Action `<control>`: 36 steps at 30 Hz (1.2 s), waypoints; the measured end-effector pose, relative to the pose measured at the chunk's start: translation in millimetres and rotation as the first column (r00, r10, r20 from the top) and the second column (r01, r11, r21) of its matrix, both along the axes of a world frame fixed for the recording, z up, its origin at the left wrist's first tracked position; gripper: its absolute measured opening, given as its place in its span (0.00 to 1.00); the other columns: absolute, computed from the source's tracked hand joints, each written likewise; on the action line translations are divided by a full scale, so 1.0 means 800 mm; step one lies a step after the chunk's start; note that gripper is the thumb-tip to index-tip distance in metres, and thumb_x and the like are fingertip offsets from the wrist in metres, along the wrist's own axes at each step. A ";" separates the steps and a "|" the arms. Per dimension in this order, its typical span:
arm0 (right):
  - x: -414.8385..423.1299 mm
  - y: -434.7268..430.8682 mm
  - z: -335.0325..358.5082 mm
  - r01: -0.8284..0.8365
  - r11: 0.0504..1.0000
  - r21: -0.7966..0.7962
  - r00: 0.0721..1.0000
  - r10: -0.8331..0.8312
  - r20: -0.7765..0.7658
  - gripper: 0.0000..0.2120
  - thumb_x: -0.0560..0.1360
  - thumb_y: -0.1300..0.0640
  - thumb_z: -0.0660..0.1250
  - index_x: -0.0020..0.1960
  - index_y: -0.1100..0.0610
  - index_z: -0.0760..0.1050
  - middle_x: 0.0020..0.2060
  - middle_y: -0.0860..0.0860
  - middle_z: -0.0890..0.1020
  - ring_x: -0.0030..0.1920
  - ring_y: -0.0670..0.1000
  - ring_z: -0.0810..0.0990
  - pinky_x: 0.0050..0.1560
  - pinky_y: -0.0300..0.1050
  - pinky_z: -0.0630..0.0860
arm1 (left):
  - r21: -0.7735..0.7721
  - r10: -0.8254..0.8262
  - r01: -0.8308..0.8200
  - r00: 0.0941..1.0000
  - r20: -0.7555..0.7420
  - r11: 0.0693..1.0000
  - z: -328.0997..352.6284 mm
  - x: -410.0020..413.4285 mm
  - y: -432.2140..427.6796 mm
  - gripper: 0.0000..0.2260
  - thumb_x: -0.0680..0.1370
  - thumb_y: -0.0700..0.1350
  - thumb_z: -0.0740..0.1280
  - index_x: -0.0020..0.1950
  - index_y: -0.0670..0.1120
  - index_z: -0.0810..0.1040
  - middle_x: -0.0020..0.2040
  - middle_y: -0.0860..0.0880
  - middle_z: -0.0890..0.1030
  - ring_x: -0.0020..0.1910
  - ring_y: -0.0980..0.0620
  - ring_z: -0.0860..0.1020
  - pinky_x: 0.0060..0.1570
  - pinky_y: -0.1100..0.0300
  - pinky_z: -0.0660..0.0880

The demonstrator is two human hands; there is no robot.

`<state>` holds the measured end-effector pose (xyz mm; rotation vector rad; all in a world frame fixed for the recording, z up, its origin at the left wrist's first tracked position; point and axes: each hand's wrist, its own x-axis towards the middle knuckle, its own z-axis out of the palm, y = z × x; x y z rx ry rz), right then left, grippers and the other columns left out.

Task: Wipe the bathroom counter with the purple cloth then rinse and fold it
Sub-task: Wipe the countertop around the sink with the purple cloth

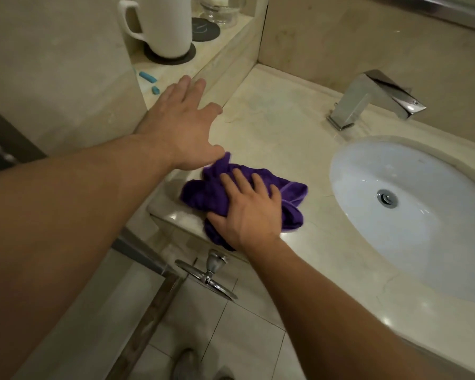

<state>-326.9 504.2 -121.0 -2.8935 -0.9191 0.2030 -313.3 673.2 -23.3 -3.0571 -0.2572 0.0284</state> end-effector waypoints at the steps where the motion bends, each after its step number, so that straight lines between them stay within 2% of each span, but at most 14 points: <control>1: 0.004 -0.016 0.000 0.028 1.000 -0.010 1.000 -0.028 -0.001 0.39 0.74 0.28 0.55 0.80 0.43 0.52 0.81 0.47 0.56 0.79 0.59 0.54 0.75 0.65 0.52 | -0.002 0.002 -0.002 1.000 -0.001 1.000 0.000 -0.001 0.000 0.34 0.74 0.63 0.63 0.78 0.55 0.58 0.81 0.43 0.46 0.80 0.43 0.43 0.77 0.49 0.43; 6: 0.015 -0.102 0.002 0.173 0.982 -0.075 0.985 -0.173 0.009 0.38 0.74 0.29 0.55 0.80 0.41 0.52 0.81 0.45 0.57 0.78 0.58 0.57 0.75 0.63 0.57 | 0.040 0.008 -0.007 1.000 -0.022 0.999 -0.001 -0.004 0.002 0.34 0.75 0.64 0.61 0.78 0.55 0.58 0.81 0.43 0.46 0.80 0.42 0.43 0.78 0.47 0.45; 10: 0.009 -0.157 0.001 0.288 0.956 -0.057 0.956 -0.283 0.078 0.37 0.72 0.29 0.52 0.78 0.42 0.57 0.78 0.45 0.63 0.75 0.57 0.63 0.71 0.61 0.63 | 0.006 0.024 -0.024 0.999 -0.038 1.000 0.000 -0.005 -0.002 0.34 0.75 0.65 0.61 0.78 0.57 0.58 0.82 0.44 0.46 0.80 0.42 0.43 0.77 0.47 0.44; 14: 0.005 -0.164 -0.003 0.372 0.928 0.010 0.920 -0.371 0.124 0.37 0.70 0.30 0.50 0.76 0.44 0.62 0.76 0.47 0.68 0.72 0.58 0.67 0.66 0.61 0.67 | -0.007 0.007 -0.008 1.000 -0.021 1.000 0.001 -0.007 -0.006 0.33 0.74 0.64 0.61 0.78 0.57 0.59 0.81 0.44 0.48 0.80 0.42 0.43 0.77 0.48 0.43; 18: -0.009 -0.137 -0.006 0.460 0.888 -0.007 0.884 -0.457 0.097 0.38 0.71 0.30 0.50 0.78 0.44 0.58 0.78 0.48 0.64 0.75 0.59 0.63 0.70 0.63 0.62 | -0.024 0.003 -0.003 1.000 -0.002 1.000 0.001 -0.007 -0.007 0.33 0.74 0.65 0.61 0.77 0.57 0.60 0.81 0.44 0.50 0.80 0.42 0.44 0.77 0.47 0.44; 21: -0.030 -0.092 -0.002 0.386 0.922 -0.038 0.922 -0.383 0.063 0.38 0.73 0.29 0.54 0.79 0.44 0.55 0.80 0.48 0.60 0.77 0.60 0.59 0.72 0.63 0.59 | -0.028 0.004 -0.004 1.000 0.000 1.000 0.001 -0.012 -0.005 0.33 0.74 0.65 0.62 0.77 0.57 0.60 0.81 0.44 0.51 0.80 0.41 0.45 0.77 0.45 0.46; 28: -0.079 0.052 0.000 0.175 0.984 0.035 0.984 -0.174 -0.034 0.39 0.75 0.29 0.57 0.80 0.46 0.53 0.81 0.52 0.56 0.78 0.64 0.53 0.73 0.70 0.50 | -0.022 -0.029 0.029 1.000 0.006 0.999 0.000 -0.013 -0.004 0.35 0.73 0.65 0.61 0.78 0.56 0.60 0.81 0.43 0.52 0.79 0.39 0.46 0.77 0.44 0.46; 32: -0.081 0.102 -0.002 0.115 0.992 0.055 0.993 -0.113 -0.042 0.38 0.75 0.31 0.59 0.79 0.46 0.55 0.79 0.53 0.58 0.77 0.66 0.54 0.72 0.71 0.50 | -0.026 -0.049 0.050 0.998 0.038 0.998 -0.004 -0.012 -0.002 0.34 0.72 0.65 0.61 0.77 0.56 0.61 0.81 0.43 0.54 0.79 0.39 0.47 0.77 0.45 0.46; 36: -0.073 0.118 -0.010 0.066 0.997 0.028 0.998 -0.065 -0.026 0.39 0.75 0.31 0.58 0.80 0.46 0.53 0.79 0.52 0.58 0.77 0.66 0.54 0.72 0.71 0.50 | -0.004 -0.066 0.066 0.997 0.046 0.998 -0.006 -0.011 0.000 0.34 0.72 0.66 0.60 0.77 0.56 0.61 0.80 0.43 0.54 0.79 0.38 0.47 0.76 0.44 0.45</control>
